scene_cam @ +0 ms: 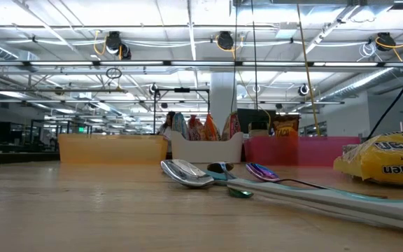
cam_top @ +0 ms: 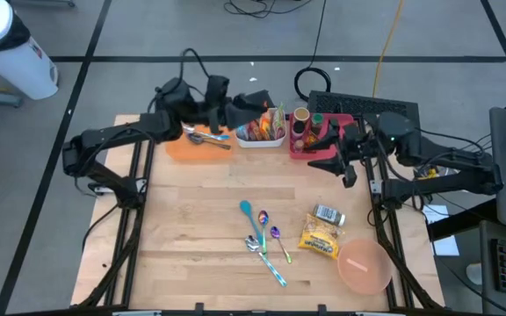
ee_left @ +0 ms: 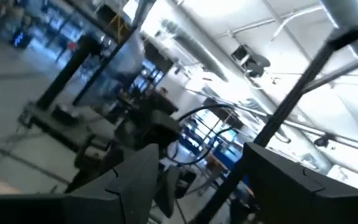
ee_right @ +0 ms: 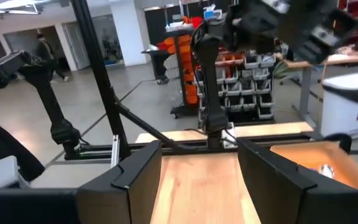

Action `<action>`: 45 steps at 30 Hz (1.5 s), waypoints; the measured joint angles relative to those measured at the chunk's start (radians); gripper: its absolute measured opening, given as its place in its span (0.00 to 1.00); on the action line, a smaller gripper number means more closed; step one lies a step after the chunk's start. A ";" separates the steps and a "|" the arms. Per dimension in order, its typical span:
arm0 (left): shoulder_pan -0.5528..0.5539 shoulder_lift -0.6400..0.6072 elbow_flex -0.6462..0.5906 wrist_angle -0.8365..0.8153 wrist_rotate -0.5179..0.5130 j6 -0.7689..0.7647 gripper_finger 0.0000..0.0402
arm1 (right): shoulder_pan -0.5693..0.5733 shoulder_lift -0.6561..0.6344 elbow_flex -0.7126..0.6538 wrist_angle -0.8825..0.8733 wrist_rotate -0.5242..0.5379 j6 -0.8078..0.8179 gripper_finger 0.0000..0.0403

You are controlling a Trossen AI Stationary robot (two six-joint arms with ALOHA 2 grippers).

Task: Pick & Place Food Item
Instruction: Put the blue baby spoon into the orange bin

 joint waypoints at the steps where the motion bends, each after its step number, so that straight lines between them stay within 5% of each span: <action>1: -0.019 -0.012 0.000 -0.003 -0.022 0.027 0.61 | 0.000 0.000 0.004 -0.003 0.001 -0.004 0.51; 9: -0.179 -0.165 0.000 -0.311 -0.317 0.316 0.61 | 0.000 0.001 0.004 -0.132 0.050 0.007 0.51; 17: -0.324 -0.262 0.001 -0.765 -0.540 0.367 0.61 | 0.000 0.005 0.004 -0.256 0.048 0.027 0.51; 27: -0.391 -0.182 0.000 -1.021 -0.508 0.145 0.61 | 0.000 0.051 0.004 -0.258 0.050 0.027 0.51; 39: -0.383 0.046 0.000 -1.240 -0.421 0.214 0.61 | 0.000 0.087 0.002 -0.265 0.045 0.027 0.51; 45: -0.371 0.117 0.000 -1.276 -0.251 0.222 0.61 | 0.000 0.048 0.002 -0.355 0.044 0.001 0.51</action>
